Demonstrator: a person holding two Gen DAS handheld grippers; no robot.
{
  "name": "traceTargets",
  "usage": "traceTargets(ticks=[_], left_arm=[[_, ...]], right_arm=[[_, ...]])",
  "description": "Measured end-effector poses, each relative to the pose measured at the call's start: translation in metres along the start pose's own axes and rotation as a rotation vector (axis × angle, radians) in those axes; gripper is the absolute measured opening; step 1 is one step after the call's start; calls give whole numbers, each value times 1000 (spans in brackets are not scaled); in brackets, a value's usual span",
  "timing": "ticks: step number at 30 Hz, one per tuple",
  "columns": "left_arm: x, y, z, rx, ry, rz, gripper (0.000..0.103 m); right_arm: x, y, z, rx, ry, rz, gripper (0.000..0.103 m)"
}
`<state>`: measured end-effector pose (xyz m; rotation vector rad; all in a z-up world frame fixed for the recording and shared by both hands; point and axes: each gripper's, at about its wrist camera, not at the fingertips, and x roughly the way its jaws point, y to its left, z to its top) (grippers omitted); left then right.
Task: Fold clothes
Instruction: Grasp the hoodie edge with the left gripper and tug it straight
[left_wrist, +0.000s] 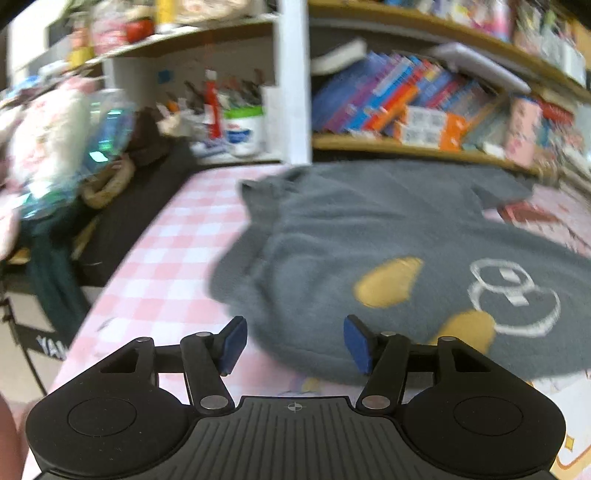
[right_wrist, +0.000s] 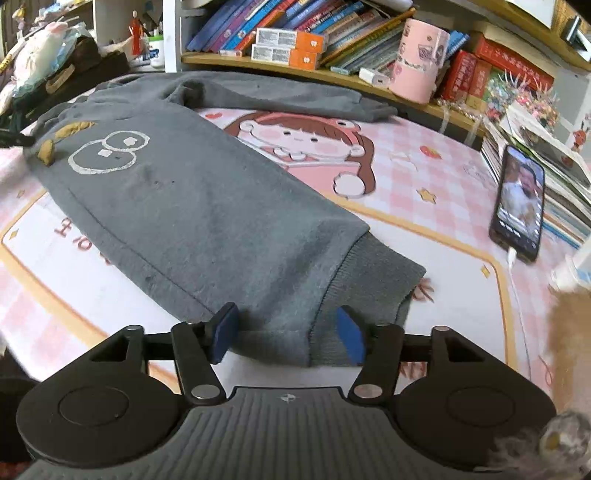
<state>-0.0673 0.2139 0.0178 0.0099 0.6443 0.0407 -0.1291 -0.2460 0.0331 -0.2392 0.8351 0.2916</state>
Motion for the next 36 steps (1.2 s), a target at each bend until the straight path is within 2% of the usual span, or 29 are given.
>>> traceTargets(ticks=[4, 7, 8, 11, 13, 16, 17, 18, 19, 20, 22, 24, 27, 30, 33, 36], left_arm=[[-2, 23, -1, -111, -17, 57, 63], [7, 39, 0, -233, -20, 48, 63], [11, 42, 1, -266, -19, 36, 63], [27, 48, 2, -344, -9, -1, 62], [39, 47, 2, -377, 7, -9, 61], [45, 43, 3, -428, -19, -1, 58], [46, 44, 3, -462, -26, -20, 57], [47, 46, 1, -493, -27, -51, 45], [49, 48, 0, -524, -28, -81, 28], [50, 50, -2, -546, -28, -84, 18], [47, 57, -8, -585, -59, -90, 11], [37, 66, -14, -618, -115, -75, 10], [26, 77, -17, -631, -142, -23, 10], [25, 81, -19, -585, -107, 31, 10], [25, 83, -24, -576, -88, 26, 12], [23, 82, -28, -557, -80, 22, 16]], right_arm=[[-15, -7, 5, 29, -97, -31, 61], [-14, -16, 13, 71, -149, -60, 57], [-12, -18, 14, 82, -155, -71, 52], [1, -22, 14, 101, -131, -89, 40], [11, -24, 11, 113, -99, -91, 35], [17, -24, 3, 132, -85, -83, 34], [17, -24, 2, 135, -85, -82, 34], [16, -23, 1, 139, -85, -81, 35], [16, -22, 0, 139, -86, -81, 35], [15, -21, -1, 136, -87, -82, 35], [14, -18, -1, 131, -86, -81, 35], [14, -16, 0, 131, -87, -64, 36], [15, -9, 2, 124, -90, -17, 36], [17, 6, 7, 81, -94, -18, 36], [19, 10, 9, 50, -95, -42, 36], [18, 6, 7, 32, -83, -76, 43]])
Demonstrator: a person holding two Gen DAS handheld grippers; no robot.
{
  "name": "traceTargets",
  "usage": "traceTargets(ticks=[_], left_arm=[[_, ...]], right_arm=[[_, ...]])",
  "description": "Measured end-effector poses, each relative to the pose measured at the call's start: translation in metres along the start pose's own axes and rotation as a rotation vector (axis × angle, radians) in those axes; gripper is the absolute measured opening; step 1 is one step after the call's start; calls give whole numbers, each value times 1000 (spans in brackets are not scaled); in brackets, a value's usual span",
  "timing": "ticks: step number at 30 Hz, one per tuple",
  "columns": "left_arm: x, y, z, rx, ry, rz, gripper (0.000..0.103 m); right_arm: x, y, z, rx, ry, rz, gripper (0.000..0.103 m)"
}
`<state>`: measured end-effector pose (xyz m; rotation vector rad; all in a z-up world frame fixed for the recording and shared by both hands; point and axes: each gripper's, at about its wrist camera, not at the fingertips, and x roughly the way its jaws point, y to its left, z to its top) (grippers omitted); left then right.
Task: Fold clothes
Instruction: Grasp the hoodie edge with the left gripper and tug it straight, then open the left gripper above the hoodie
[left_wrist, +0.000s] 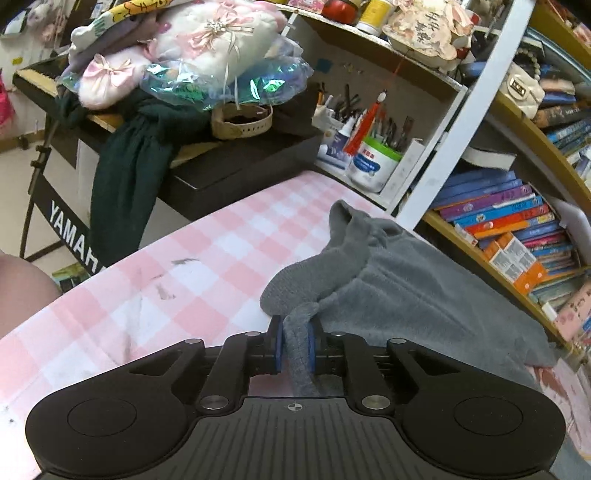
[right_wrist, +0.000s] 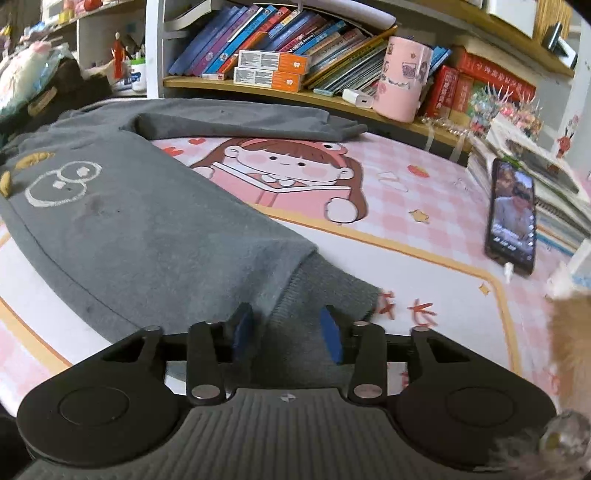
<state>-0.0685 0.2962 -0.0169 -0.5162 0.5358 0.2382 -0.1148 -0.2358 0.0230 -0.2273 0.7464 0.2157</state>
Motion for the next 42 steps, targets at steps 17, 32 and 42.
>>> traceTargets(ticks=[17, 32, 42], left_arm=[[-62, -55, -28, 326, -125, 75, 80], [-52, -91, -59, 388, -71, -63, 88], [-65, -93, -71, 397, -97, -64, 93]], right_arm=[[-27, 12, 4, -1, -111, 20, 51], [-4, 9, -10, -8, -39, -51, 34], [-19, 16, -8, 20, -112, 33, 39]])
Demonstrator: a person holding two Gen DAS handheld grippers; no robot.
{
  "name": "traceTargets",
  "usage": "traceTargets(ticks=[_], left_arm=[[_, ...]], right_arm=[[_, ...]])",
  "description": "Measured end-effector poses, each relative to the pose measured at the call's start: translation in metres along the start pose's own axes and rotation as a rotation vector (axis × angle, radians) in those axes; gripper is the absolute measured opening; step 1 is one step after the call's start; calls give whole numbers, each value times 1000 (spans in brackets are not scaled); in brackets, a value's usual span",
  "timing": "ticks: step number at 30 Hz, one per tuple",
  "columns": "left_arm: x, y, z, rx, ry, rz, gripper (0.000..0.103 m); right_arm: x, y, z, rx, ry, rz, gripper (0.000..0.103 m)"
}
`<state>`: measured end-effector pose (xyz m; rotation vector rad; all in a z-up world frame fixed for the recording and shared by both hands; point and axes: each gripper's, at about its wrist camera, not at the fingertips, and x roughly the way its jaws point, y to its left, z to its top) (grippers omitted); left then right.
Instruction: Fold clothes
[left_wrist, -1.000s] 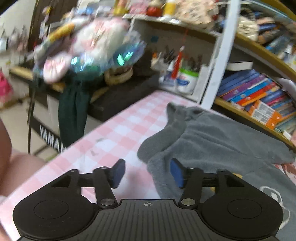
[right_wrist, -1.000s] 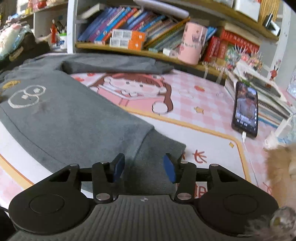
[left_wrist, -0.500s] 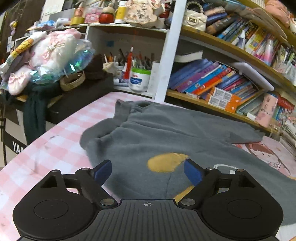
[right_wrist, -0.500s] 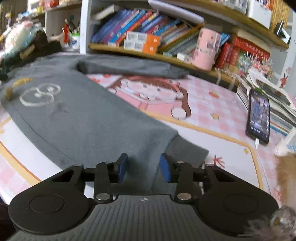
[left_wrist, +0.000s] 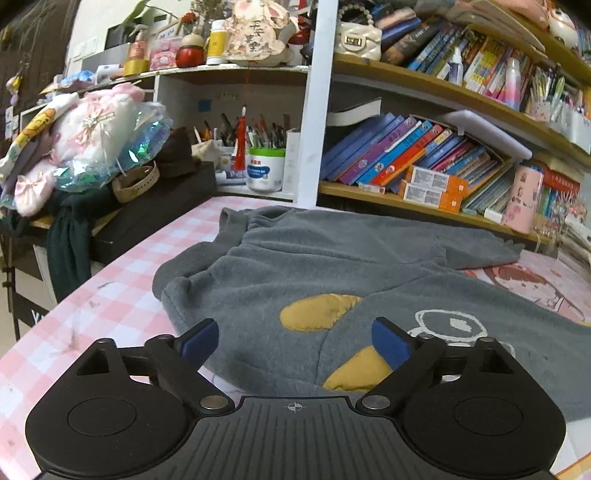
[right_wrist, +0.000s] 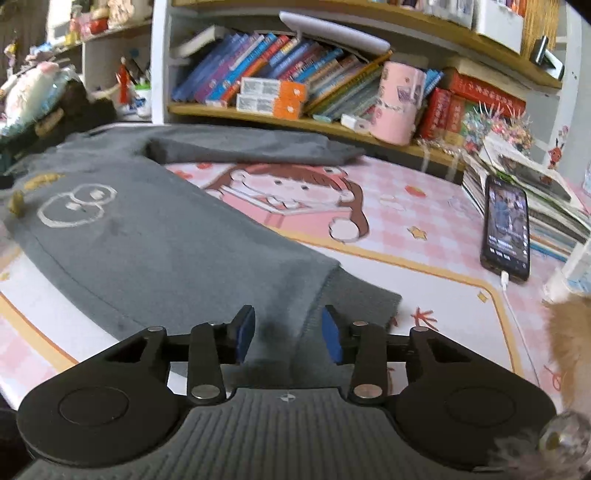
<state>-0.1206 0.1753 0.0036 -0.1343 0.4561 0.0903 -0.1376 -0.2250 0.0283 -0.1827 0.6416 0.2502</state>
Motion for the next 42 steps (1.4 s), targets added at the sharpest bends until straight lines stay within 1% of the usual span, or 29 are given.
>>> traceTargets(ticks=[4, 9, 11, 13, 15, 17, 20, 24, 26, 29, 32, 33, 35, 37, 39, 42], left_arm=[[0, -8, -5, 11, 13, -15, 94], [1, -23, -7, 71, 25, -23, 94], [0, -28, -6, 89, 26, -29, 95], [1, -31, -5, 100, 35, -51, 98], [3, -31, -3, 108, 55, -73, 98], [4, -31, 0, 117, 62, -73, 98], [4, -29, 7, 125, 66, -71, 98], [9, -28, 13, 135, 80, -72, 99], [13, -29, 15, 145, 88, -69, 99], [19, -32, 15, 155, 98, -71, 99], [27, -36, 14, 146, 105, -85, 99], [30, -37, 14, 143, 107, -91, 99], [35, -40, 15, 138, 110, -112, 99], [39, -42, 17, 131, 102, -157, 99], [43, -43, 21, 122, 101, -186, 100], [50, -46, 29, 126, 97, -189, 102]], right_arm=[[-4, 8, 3, -18, -15, 31, 43], [-3, 13, 5, -28, -17, 50, 46], [-2, 14, 6, -30, -16, 57, 50], [1, 16, 6, -35, -13, 67, 52], [3, 17, 7, -43, -9, 78, 57], [6, 19, 9, -56, -7, 86, 63], [12, 20, 12, -71, -3, 101, 69], [24, 20, 19, -84, 12, 121, 73], [30, 21, 24, -95, 15, 134, 79], [37, 21, 30, -102, 20, 155, 83], [44, 19, 37, -102, 10, 177, 90], [46, 18, 40, -101, -6, 185, 92], [48, 15, 44, -93, -50, 199, 103], [50, 12, 48, -90, -80, 214, 103], [55, 9, 57, -98, -81, 240, 103], [62, 5, 66, -106, -80, 262, 103]])
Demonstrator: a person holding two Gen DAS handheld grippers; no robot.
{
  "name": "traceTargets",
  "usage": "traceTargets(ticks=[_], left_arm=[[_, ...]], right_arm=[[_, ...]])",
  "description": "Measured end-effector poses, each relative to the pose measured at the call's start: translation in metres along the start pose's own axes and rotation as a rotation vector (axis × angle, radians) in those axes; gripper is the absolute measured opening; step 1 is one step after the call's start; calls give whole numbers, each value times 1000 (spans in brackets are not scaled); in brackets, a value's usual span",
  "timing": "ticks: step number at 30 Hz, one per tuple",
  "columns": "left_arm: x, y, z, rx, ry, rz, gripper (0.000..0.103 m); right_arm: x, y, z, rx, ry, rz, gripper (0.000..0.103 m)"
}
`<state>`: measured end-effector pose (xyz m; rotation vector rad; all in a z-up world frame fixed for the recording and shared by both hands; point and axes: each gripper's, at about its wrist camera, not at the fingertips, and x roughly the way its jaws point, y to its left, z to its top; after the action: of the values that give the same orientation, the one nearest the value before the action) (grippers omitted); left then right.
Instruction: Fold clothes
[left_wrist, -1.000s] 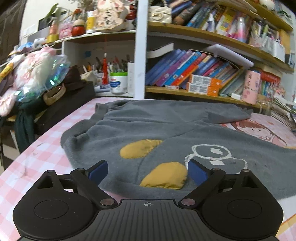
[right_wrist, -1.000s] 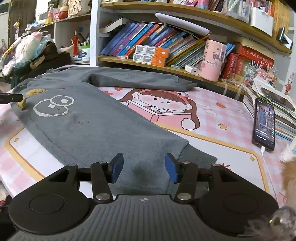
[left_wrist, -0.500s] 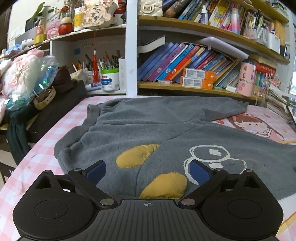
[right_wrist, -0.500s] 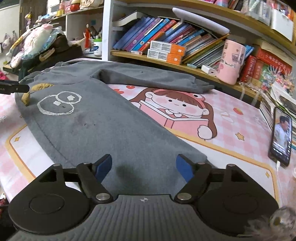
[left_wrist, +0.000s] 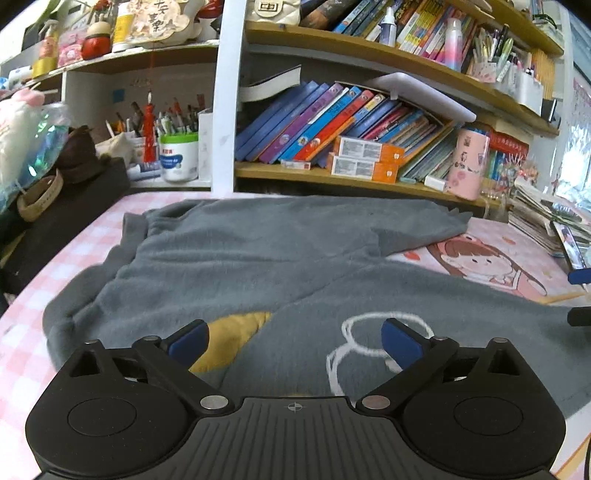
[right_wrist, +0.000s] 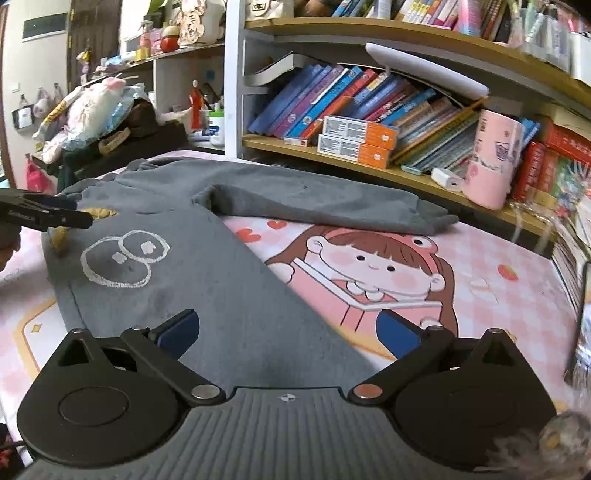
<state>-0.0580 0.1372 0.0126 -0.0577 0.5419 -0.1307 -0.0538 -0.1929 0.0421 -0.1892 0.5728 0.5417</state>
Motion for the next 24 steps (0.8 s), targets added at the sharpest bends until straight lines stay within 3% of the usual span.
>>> traceTargets(ticks=[6, 9, 13, 17, 24], left_arm=[[9, 7, 17, -40, -42, -55, 103], [15, 16, 24, -83, -92, -25, 103], [28, 26, 37, -73, -74, 32, 103], [40, 32, 49, -9, -27, 57, 103], [61, 36, 72, 144, -2, 115, 103]], right_arm=[[16, -17, 8, -15, -32, 19, 103], [27, -27, 14, -32, -13, 13, 103], [45, -43, 24, -31, 58, 4, 103], [69, -58, 33, -26, 147, -26, 103], [99, -74, 50, -31, 156, -51, 103]])
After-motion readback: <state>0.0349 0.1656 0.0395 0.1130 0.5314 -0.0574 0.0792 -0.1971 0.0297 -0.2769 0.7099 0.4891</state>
